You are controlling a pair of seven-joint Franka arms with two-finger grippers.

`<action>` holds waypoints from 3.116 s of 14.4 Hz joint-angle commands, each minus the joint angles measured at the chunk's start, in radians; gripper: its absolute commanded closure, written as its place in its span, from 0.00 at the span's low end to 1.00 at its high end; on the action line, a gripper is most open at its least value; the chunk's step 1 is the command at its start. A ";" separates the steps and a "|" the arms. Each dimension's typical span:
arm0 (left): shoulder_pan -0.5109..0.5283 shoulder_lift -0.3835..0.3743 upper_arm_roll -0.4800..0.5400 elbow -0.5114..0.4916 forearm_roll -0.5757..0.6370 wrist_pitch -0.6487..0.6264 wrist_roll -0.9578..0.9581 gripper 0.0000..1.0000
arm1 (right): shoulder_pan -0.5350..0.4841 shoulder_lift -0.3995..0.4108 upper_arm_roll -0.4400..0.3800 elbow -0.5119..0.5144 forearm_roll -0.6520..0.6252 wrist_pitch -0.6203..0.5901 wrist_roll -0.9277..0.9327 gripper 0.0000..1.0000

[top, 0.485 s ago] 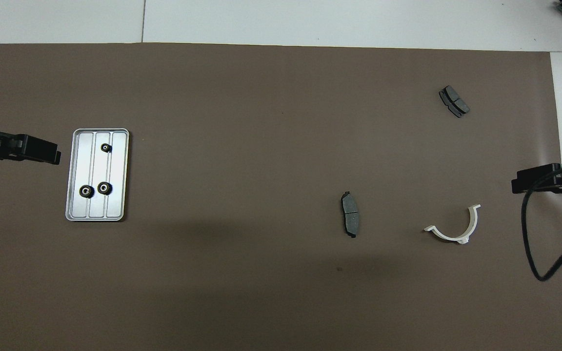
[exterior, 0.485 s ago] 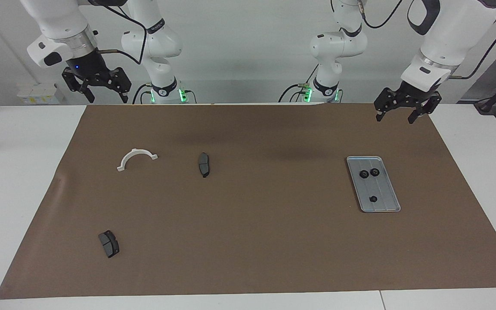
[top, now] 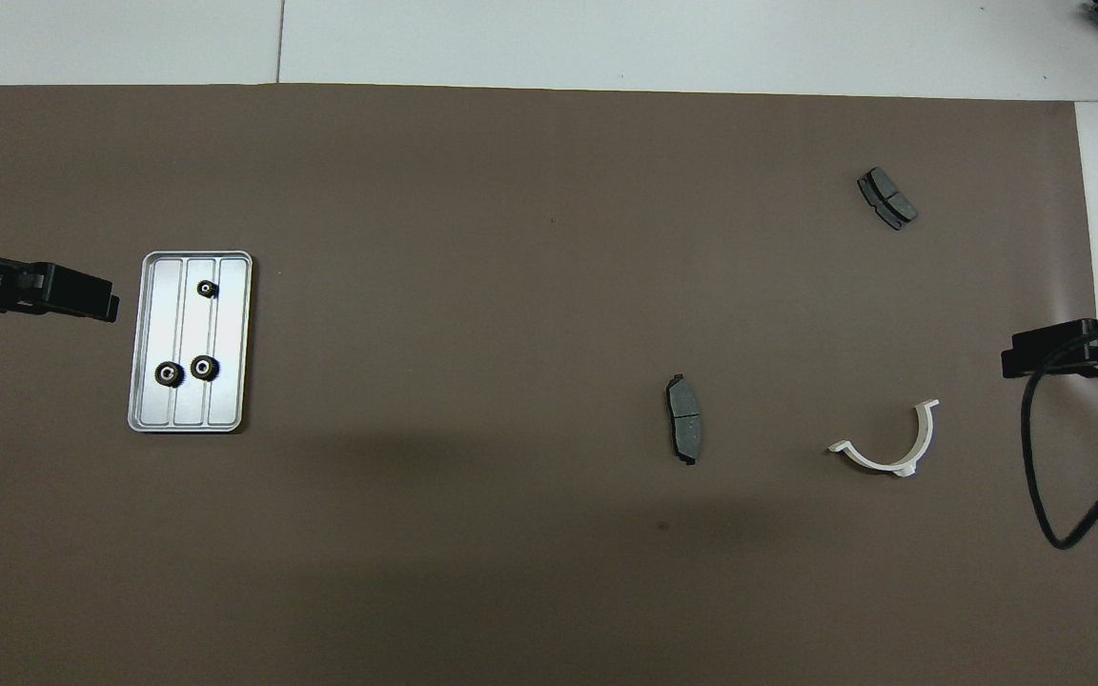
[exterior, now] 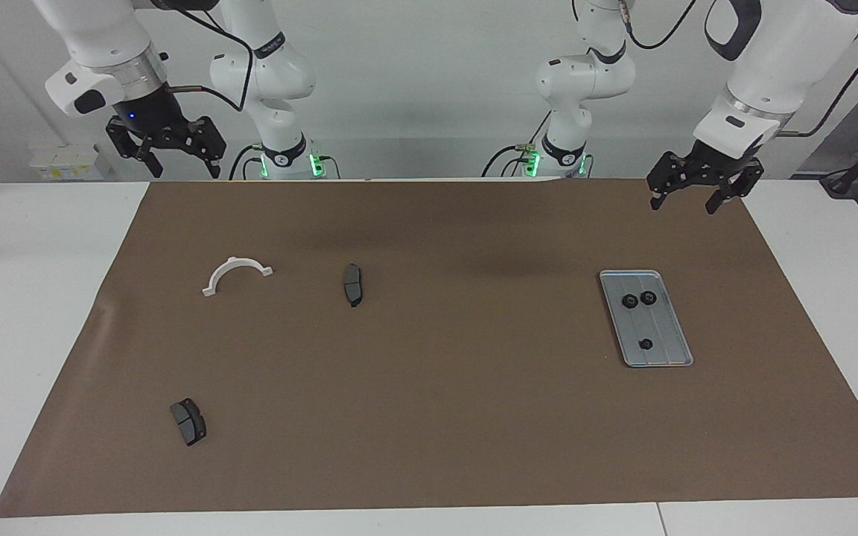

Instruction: Place bearing gear from tray to pile

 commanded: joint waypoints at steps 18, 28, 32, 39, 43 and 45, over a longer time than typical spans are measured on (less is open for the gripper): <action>0.066 0.291 0.001 -0.249 -0.004 0.743 0.002 0.00 | -0.014 -0.016 0.008 -0.007 0.015 -0.006 -0.020 0.00; 0.062 0.405 0.001 -0.301 -0.004 0.850 0.005 0.54 | -0.012 -0.033 0.008 -0.007 0.016 -0.012 -0.025 0.00; 0.063 0.394 0.001 -0.338 -0.003 0.845 0.005 0.57 | -0.026 -0.036 0.003 -0.007 0.015 -0.012 -0.022 0.00; 0.070 0.394 0.001 -0.341 -0.003 0.847 0.007 1.00 | -0.032 -0.041 0.006 -0.011 0.019 -0.010 -0.017 0.00; 0.065 0.390 0.001 -0.299 -0.003 0.802 0.007 1.00 | -0.014 -0.050 0.017 -0.020 0.019 -0.015 0.009 0.00; 0.054 0.370 -0.002 -0.228 -0.004 0.701 -0.002 1.00 | -0.009 -0.050 0.017 -0.020 0.019 -0.015 0.047 0.00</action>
